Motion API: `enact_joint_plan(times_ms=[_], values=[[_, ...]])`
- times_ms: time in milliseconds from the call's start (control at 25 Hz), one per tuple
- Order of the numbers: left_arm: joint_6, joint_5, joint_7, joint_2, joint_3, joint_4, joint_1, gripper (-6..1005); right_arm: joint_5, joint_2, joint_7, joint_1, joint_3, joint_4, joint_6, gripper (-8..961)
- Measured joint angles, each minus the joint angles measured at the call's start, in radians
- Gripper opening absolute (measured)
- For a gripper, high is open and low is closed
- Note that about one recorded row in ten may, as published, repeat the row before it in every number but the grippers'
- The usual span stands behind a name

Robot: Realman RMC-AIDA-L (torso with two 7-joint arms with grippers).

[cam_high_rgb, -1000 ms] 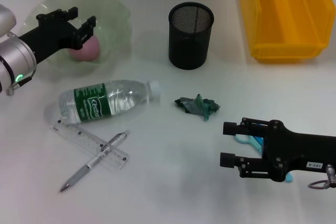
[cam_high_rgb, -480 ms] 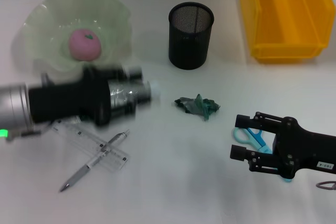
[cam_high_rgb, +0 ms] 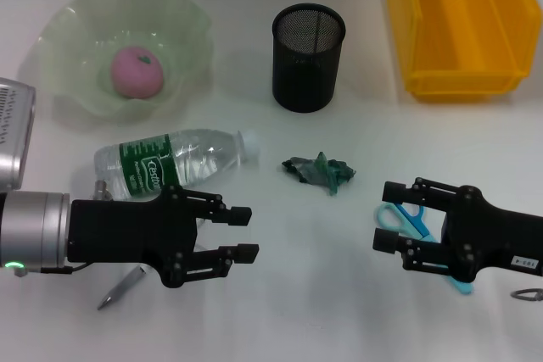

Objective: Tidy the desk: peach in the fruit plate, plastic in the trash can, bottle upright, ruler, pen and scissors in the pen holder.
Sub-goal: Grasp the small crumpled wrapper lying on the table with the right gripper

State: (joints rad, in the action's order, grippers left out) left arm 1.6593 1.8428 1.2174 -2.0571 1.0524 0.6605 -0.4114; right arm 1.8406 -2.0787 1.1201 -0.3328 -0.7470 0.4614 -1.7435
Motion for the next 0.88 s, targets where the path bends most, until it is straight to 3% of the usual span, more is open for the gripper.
enact_joint_plan(times_ms=[120,320,480,520,760,880], values=[[-0.007,0.000,-0.001,-0.001,0.000,-0.002,-0.003,459,0.000,0.002,0.082,-0.009,0.004,0.033,0.027,744],[-0.026,0.000,-0.001,-0.007,0.001,-0.006,-0.008,451,0.016,0.001,0.345,-0.023,-0.003,0.290,0.031,743],[-0.035,0.000,-0.001,-0.008,0.006,-0.008,-0.009,451,0.116,0.006,0.571,-0.090,-0.001,0.459,0.053,743],[-0.036,0.000,-0.001,-0.008,0.007,-0.009,-0.009,451,0.179,0.009,0.650,-0.134,-0.003,0.501,0.071,743],[-0.036,-0.001,-0.001,-0.009,0.009,-0.011,-0.002,452,0.385,0.004,0.733,-0.259,-0.032,0.504,0.132,743],[-0.035,-0.001,-0.001,-0.011,0.009,-0.011,-0.001,452,0.464,0.001,0.774,-0.311,-0.116,0.488,0.177,743]])
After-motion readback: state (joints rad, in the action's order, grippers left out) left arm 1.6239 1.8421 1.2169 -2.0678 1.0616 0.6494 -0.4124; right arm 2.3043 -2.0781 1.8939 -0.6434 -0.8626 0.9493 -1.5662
